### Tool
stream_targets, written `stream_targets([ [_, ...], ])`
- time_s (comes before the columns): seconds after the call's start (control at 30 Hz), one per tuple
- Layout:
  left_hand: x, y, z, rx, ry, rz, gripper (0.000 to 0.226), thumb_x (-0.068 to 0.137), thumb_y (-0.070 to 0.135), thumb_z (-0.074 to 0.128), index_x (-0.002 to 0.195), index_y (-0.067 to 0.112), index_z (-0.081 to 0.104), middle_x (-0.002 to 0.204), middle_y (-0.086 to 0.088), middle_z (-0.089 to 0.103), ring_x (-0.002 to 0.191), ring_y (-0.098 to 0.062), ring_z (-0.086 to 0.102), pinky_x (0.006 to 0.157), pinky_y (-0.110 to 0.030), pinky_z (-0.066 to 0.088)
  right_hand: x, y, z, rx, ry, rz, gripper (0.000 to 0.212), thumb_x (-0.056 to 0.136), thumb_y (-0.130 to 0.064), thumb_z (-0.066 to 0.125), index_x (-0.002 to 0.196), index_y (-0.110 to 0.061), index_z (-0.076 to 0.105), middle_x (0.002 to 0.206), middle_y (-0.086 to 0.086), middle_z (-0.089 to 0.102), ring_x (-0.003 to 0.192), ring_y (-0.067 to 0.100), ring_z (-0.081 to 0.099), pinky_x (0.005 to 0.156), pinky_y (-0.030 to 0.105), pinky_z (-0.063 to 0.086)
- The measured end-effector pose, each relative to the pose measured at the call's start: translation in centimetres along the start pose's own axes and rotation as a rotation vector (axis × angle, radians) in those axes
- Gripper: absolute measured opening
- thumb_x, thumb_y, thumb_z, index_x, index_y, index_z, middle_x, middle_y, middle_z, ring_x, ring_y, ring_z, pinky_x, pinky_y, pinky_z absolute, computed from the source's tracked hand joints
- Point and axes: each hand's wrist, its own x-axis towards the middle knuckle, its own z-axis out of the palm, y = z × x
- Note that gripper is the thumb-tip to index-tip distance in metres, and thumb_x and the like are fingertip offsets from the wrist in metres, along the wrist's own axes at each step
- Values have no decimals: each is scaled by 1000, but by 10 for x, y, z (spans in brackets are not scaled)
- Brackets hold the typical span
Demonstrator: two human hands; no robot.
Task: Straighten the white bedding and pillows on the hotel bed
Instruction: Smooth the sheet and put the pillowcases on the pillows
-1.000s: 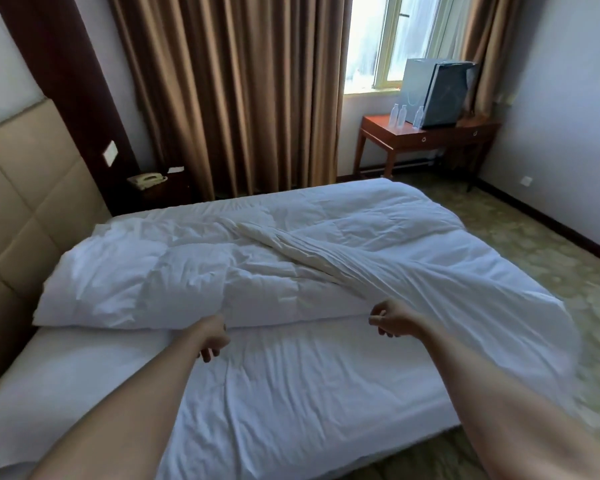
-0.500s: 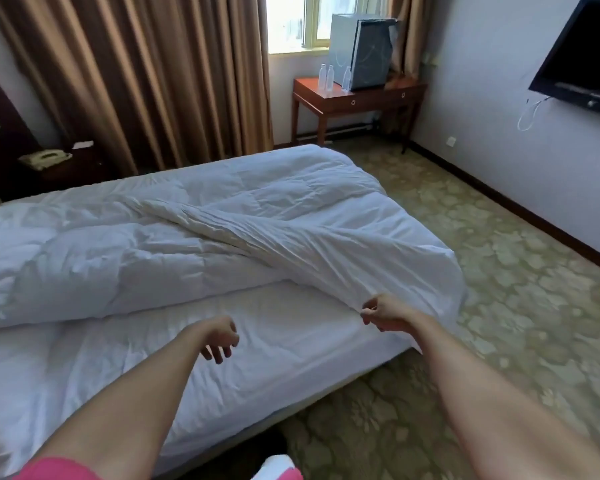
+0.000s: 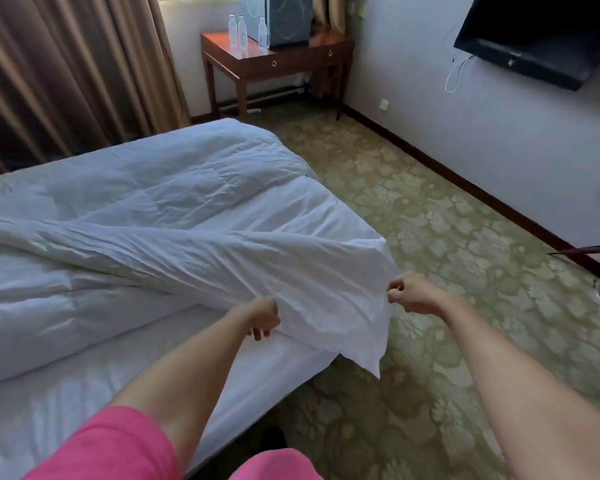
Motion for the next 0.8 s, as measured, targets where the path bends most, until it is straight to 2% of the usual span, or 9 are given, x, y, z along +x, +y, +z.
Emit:
stream_targets([
  [0.13,37,23,-22,-17,11,-61,29,95,17,39,107,0,59,95,-11,74,65,-22,67,57,-29,51,49,26,-18,19,-55,9,20,92,-9,52,83,-5,69,71,5,60,53,15,53,54,23,45],
  [0.23,53,18,-30,-80,26,-153,24,94,16,40,104,3,57,89,-9,72,62,-21,66,55,-27,49,92,32,-32,12,-135,-22,22,94,-8,48,83,-8,66,66,3,56,53,15,52,49,21,41],
  [0.37,67,17,-16,-230,36,-326,26,94,18,42,107,3,59,87,-7,71,61,-20,67,60,-28,52,148,34,-56,36,-160,-111,25,93,-2,42,78,-11,60,69,3,51,57,18,48,57,27,46],
  [0.47,78,41,6,-303,23,-439,22,94,16,44,108,5,56,90,-7,72,64,-20,69,58,-28,54,189,41,-83,65,-147,-202,29,92,0,39,73,-13,58,68,2,48,57,19,47,59,30,48],
  [0.63,102,109,25,-442,48,-440,21,94,17,46,109,7,57,84,-4,69,63,-19,66,58,-25,50,242,66,-123,-90,-245,-264,21,93,-10,43,84,-15,61,72,6,56,56,17,55,51,25,48],
  [0.73,114,144,15,-541,100,-440,18,94,16,45,103,8,59,82,-4,68,61,-19,65,54,-22,47,264,59,-149,-150,-306,-357,18,93,-9,46,89,-12,63,70,6,60,54,14,56,45,18,44],
  [0.8,119,157,0,-593,128,-464,17,95,14,43,102,9,57,82,-4,67,60,-18,64,54,-22,47,280,47,-163,-167,-340,-423,19,92,-8,47,87,-12,65,69,7,61,53,15,58,47,20,43],
])
